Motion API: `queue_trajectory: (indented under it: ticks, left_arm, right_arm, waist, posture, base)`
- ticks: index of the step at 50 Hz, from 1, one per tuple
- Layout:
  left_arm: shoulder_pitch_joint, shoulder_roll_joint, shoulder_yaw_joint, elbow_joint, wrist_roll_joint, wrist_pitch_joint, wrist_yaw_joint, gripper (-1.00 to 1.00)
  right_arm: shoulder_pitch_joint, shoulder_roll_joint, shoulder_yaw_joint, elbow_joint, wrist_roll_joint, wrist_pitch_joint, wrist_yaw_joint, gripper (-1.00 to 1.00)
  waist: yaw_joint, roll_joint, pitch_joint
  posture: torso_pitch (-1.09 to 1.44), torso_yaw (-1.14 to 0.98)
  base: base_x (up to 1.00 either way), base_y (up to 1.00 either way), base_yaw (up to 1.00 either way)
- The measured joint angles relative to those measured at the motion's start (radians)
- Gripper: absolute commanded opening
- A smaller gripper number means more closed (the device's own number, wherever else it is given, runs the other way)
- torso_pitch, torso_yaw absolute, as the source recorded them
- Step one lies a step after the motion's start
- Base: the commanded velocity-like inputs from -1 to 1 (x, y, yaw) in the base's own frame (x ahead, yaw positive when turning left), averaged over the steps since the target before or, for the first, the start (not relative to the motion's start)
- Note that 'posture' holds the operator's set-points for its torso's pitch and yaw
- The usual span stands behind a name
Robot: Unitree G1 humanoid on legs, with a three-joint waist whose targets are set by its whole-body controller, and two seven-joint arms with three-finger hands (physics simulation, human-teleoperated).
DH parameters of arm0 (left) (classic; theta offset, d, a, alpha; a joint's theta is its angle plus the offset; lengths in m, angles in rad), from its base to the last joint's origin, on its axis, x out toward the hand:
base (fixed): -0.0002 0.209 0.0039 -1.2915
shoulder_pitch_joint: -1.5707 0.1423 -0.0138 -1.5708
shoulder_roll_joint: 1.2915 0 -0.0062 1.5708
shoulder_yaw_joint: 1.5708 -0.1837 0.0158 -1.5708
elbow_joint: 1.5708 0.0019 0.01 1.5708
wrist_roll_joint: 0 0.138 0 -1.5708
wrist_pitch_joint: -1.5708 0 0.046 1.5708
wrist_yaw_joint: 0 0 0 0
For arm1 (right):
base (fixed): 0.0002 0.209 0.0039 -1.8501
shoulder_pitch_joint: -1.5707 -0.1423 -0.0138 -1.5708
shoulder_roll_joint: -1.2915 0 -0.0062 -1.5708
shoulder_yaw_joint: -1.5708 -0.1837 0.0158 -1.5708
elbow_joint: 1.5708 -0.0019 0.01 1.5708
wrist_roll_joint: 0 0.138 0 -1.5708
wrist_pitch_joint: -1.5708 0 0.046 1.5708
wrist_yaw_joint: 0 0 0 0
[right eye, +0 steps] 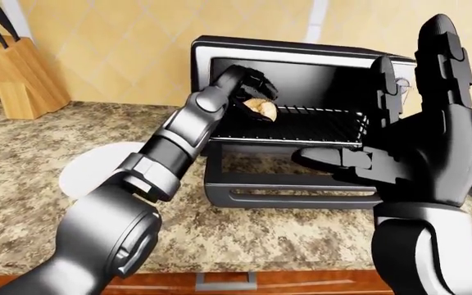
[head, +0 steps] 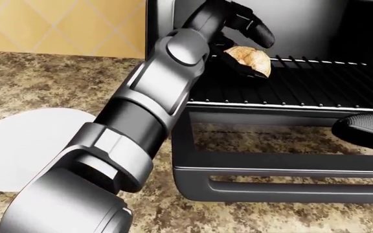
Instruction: Place the scone on the rack of the toaster oven.
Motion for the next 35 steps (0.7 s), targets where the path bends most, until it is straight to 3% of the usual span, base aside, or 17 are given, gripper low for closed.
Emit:
queue_trajectory:
  ticks: [5,10,22,35]
  left_arm:
    - [0.001,-0.003,-0.002,-0.003,0.001,0.005,0.001,0.45]
    - [-0.002,-0.007,-0.004,-0.006,0.001,0.005,-0.002,0.65]
    - [-0.004,-0.007,-0.006,-0.019,0.004,0.018,-0.006,0.65]
    - [-0.009,-0.012,-0.018,-0.129,-0.010,0.080,-0.035,0.45]
  right_arm:
    - [-0.009,-0.003,-0.009,-0.008,0.004,0.009,-0.005,1.00]
    - [-0.015,-0.003,-0.003,-0.005,0.007,0.011,-0.008,1.00]
    - [-0.012,-0.004,-0.009,-0.003,0.008,0.010,-0.006,1.00]
    - [-0.026,-0.021,-0.017,-0.008,0.034,0.020,-0.031,1.00]
  waist:
    - [0.000,0.001,0.000]
    - [-0.002,0.001,-0.001]
    - [-0.002,0.002,0.001]
    - [-0.001,0.002,0.003]
  posture:
    - [-0.33,0.00]
    - [-0.33,0.00]
    - [-0.33,0.00]
    - [-0.33,0.00]
  base:
    - [0.00,0.00,0.00]
    - [0.00,0.00,0.00]
    - [0.00,0.00,0.00]
    - [0.00,0.00,0.00]
